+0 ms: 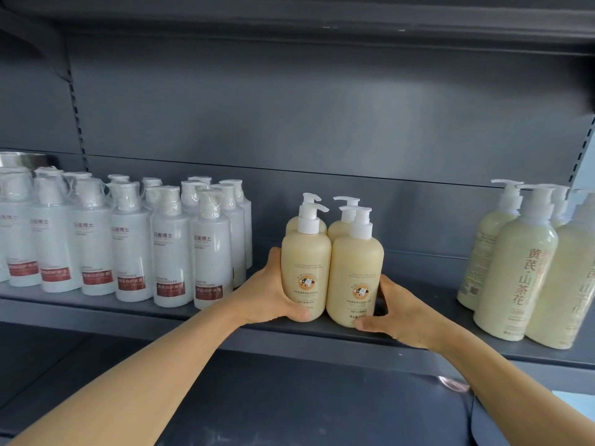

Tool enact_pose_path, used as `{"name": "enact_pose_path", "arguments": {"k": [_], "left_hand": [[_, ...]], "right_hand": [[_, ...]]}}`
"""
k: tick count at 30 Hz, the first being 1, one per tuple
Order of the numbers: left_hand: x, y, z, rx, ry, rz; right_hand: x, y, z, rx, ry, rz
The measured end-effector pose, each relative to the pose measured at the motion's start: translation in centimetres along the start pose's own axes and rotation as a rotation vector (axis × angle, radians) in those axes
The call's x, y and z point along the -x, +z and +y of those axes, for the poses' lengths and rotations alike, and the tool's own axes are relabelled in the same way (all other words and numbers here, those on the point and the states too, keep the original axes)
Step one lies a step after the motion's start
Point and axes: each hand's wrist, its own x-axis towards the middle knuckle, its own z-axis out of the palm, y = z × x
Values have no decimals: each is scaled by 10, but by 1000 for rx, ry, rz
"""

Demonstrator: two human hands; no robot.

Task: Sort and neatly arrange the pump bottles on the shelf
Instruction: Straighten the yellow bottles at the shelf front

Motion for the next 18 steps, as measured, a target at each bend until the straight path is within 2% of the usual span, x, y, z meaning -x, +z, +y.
{"name": "enact_pose_path", "arguments": {"k": [6,12,18], "left_hand": [[-4,-3,-9,17,-17,-2],[-9,-5,-11,141,-7,-60],[-12,0,-16,168,-6,-11]], "right_hand": [[5,5,-4,-23,12,26],[9,6,-9,-27,36,30],[12,10,-19,-53,54,20]]}}
